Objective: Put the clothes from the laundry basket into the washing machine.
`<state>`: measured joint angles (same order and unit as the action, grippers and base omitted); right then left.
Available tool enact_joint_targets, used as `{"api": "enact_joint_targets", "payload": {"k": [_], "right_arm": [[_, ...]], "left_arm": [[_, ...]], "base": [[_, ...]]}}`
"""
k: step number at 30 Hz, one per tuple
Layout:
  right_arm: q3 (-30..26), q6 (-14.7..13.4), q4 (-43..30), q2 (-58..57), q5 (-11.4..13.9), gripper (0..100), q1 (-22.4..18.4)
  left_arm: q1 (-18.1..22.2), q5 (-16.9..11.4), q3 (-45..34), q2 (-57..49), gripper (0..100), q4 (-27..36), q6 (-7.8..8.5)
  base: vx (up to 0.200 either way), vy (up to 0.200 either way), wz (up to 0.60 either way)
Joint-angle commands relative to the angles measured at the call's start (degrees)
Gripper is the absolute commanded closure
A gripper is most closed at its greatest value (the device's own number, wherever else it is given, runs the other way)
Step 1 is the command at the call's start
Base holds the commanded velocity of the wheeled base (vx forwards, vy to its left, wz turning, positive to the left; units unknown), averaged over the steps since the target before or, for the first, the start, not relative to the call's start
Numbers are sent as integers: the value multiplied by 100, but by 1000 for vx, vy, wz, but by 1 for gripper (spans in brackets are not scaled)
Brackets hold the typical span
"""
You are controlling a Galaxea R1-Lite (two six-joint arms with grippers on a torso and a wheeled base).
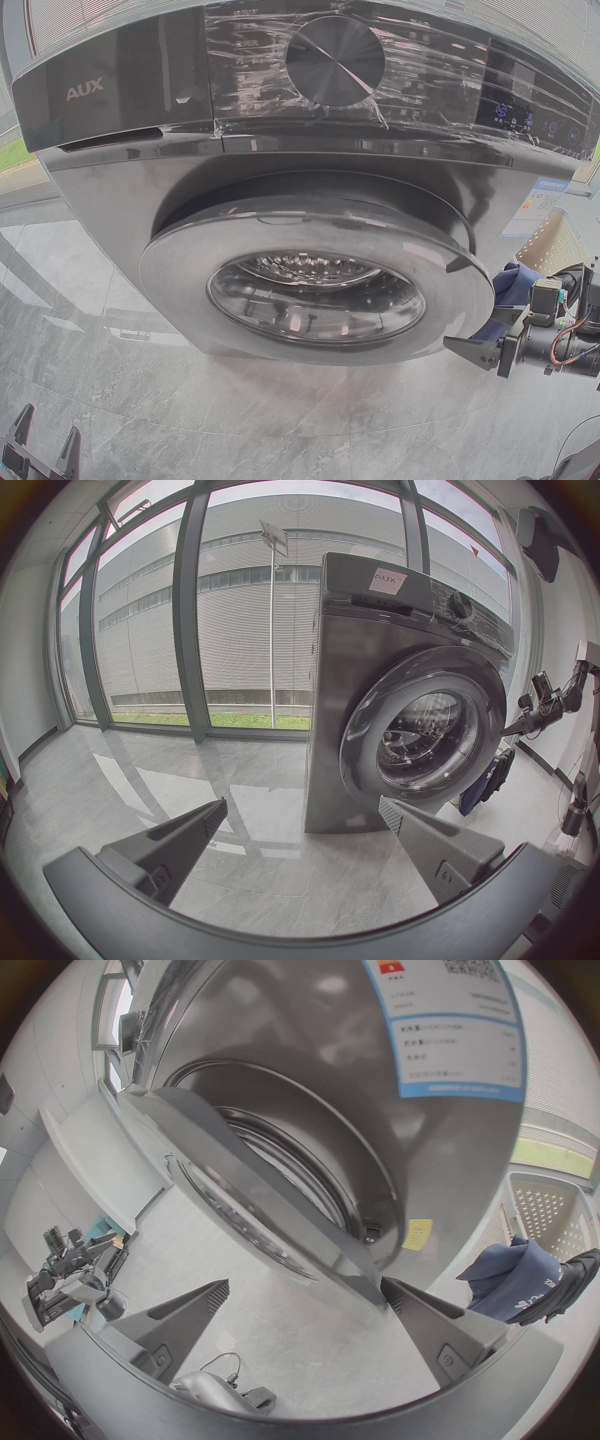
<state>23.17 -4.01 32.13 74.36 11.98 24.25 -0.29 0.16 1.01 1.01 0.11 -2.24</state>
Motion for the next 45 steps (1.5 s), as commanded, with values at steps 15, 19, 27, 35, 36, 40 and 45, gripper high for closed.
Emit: {"api": "enact_joint_targets", "payload": {"k": [15, 19, 27, 35, 36, 40, 45], "right_arm": [[-524, 6, -49, -308, -29, 0, 309], [-454, 6, -5, -71, -29, 0, 397], [-823, -12, -5, -229, -38, 0, 810], [-586, -3, 3, -18, -302, 0, 695], [-560, -3, 3, 8, -319, 0, 704], [-419, -3, 3, 237, -355, 0, 775], [-533, -30, 3, 219, -346, 0, 1038]], "left_arm": [[-6, 2, -84, -84, 0, -2, 5], [3, 2, -84, -84, 0, 7, -4], [3, 2, -84, -75, 0, -2, 5], [3, 2, -84, -75, 0, -2, 5], [-6, 2, -84, -75, 0, -2, 5], [3, 2, -84, -75, 0, -2, 5], [3, 2, -84, -75, 0, -2, 5]], "base": [[-27, 0, 0], [-200, 0, 0], [0, 0, 0], [-25, 0, 0], [-200, 0, 0], [-200, 0, 0], [0, 0, 0]]}}
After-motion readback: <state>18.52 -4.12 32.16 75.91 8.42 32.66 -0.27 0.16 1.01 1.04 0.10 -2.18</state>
